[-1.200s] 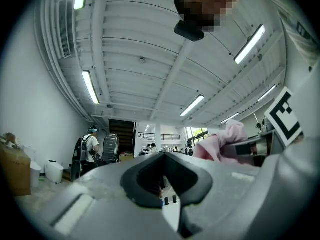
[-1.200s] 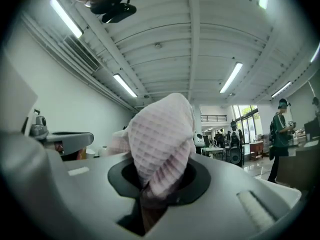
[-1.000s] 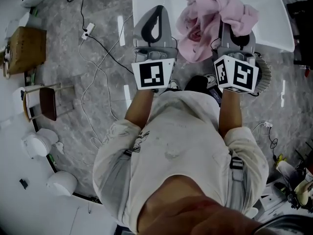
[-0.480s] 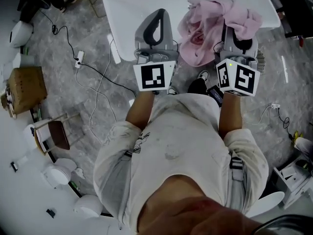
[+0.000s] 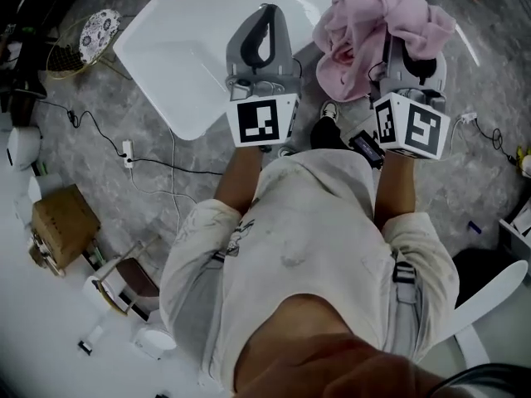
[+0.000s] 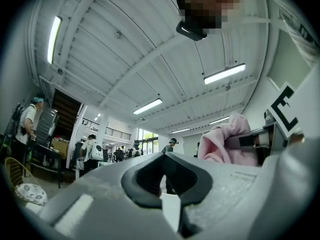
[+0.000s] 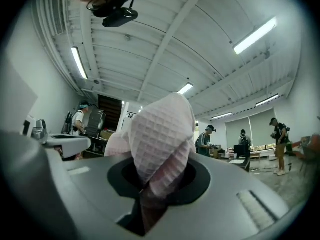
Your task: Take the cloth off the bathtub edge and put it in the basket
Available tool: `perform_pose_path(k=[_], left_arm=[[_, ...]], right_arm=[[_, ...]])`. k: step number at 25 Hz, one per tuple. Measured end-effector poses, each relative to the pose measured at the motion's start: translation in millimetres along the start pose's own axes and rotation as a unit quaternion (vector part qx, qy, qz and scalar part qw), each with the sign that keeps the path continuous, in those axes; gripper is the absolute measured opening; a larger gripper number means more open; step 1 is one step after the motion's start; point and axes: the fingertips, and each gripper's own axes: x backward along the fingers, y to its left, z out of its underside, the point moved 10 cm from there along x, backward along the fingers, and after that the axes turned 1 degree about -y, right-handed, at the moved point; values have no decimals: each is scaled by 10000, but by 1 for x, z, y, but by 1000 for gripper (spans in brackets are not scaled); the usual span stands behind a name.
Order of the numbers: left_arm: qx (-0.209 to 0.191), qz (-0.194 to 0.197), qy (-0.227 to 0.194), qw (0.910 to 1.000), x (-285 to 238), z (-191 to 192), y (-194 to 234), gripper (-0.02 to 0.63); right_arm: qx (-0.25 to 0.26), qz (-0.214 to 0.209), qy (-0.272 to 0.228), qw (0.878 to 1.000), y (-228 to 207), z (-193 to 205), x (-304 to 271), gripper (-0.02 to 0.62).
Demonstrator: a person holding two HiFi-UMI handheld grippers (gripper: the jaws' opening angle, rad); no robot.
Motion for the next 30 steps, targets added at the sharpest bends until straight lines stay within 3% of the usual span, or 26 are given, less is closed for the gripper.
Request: perform_pose_path(k=[14, 30], left_arm=[[295, 1168, 275, 9923, -119, 51, -98, 2], [319, 1554, 572, 9857, -195, 136, -200, 2]], right_arm=[[13, 1210, 542, 9912, -130, 46, -4, 81], [-498, 1324, 1749, 9744, -223, 176, -10, 81]])
